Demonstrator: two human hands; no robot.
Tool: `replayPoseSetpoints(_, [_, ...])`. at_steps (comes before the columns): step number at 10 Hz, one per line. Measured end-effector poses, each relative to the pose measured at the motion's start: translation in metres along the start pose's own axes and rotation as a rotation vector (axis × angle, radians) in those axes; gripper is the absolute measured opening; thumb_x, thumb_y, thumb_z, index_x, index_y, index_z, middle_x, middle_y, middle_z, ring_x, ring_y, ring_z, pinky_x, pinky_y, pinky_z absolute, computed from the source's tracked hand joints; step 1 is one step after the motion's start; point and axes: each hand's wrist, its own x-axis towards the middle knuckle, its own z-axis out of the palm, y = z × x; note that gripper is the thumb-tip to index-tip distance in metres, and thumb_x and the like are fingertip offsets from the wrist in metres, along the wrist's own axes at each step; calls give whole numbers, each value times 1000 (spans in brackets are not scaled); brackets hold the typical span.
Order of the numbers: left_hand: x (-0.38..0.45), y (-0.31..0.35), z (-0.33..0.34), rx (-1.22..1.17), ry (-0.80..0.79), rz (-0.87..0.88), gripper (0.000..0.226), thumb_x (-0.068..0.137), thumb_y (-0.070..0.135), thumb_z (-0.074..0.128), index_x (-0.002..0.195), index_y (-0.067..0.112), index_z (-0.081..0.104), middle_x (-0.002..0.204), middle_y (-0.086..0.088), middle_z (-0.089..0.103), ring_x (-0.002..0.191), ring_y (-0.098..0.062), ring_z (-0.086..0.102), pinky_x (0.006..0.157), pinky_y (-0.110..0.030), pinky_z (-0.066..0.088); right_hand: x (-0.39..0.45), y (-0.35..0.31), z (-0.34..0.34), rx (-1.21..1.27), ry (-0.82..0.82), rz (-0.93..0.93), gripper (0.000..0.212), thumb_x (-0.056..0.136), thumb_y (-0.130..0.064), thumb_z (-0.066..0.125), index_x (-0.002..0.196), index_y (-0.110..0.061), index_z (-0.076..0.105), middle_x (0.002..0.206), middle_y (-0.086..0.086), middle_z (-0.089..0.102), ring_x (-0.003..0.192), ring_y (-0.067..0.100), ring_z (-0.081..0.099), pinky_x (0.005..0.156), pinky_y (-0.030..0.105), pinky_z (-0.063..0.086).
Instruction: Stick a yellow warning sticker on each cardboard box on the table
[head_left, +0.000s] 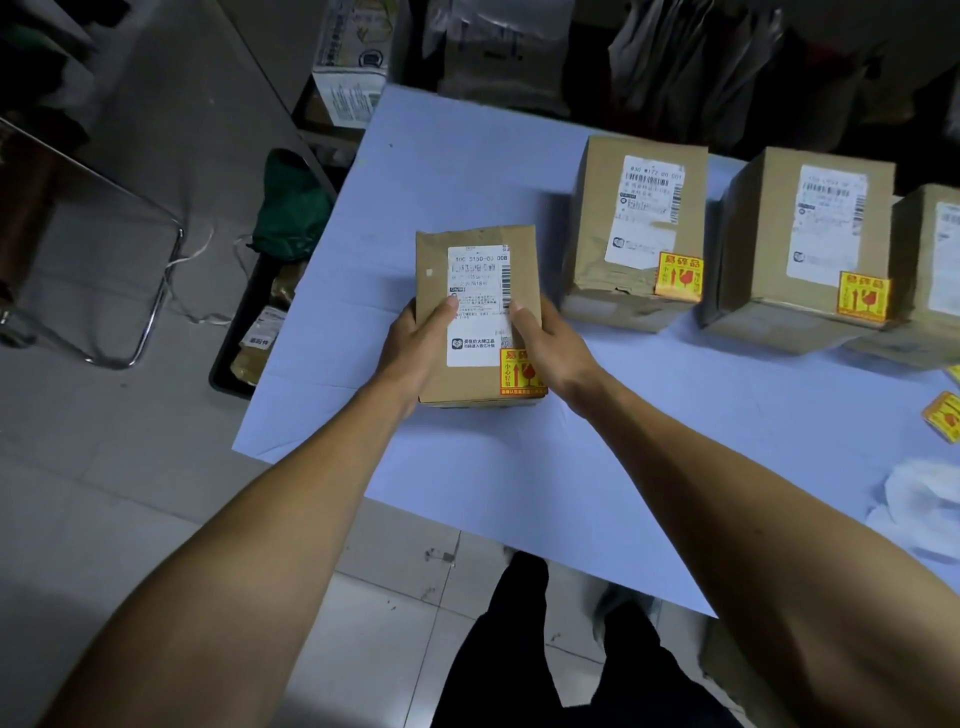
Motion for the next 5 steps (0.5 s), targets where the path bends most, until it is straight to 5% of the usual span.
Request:
replayPoseSetpoints(2, [5, -3, -1, 73, 33, 53, 39, 91, 58, 54, 123, 37, 60, 106, 14, 74, 94, -12, 72, 75, -30, 59, 2, -3, -1, -36, 16, -33, 54, 97, -62, 37, 145, -36, 38, 134, -5, 63, 116, 20, 63, 104, 44, 48])
replayPoseSetpoints(3, [3, 1, -1, 266, 88, 95, 63, 87, 65, 52, 140, 31, 49, 127, 2, 67, 108, -18, 66, 88, -38, 57, -6, -7, -5, -168, 31, -67, 52, 100, -57, 36, 144, -29, 39, 134, -1, 64, 113, 22, 63, 97, 43, 51])
replayPoseSetpoints(4, [0, 10, -2, 468, 215, 149, 86, 91, 58, 59, 158, 21, 20, 161, -6, 32, 145, -26, 36, 114, -41, 35, -21, -4, -15, -299, 83, -158, 51, 102, -47, 42, 144, -19, 41, 141, 7, 59, 119, 28, 60, 90, 34, 48])
replayPoseSetpoints(5, [-15, 33, 3, 618, 280, 313, 80, 95, 43, 61, 158, 19, 19, 166, -6, 20, 150, -26, 22, 116, -39, 27, -48, -2, -35, -414, 133, -261, 61, 102, -46, 44, 153, -14, 34, 155, 6, 44, 138, 28, 45, 104, 36, 39])
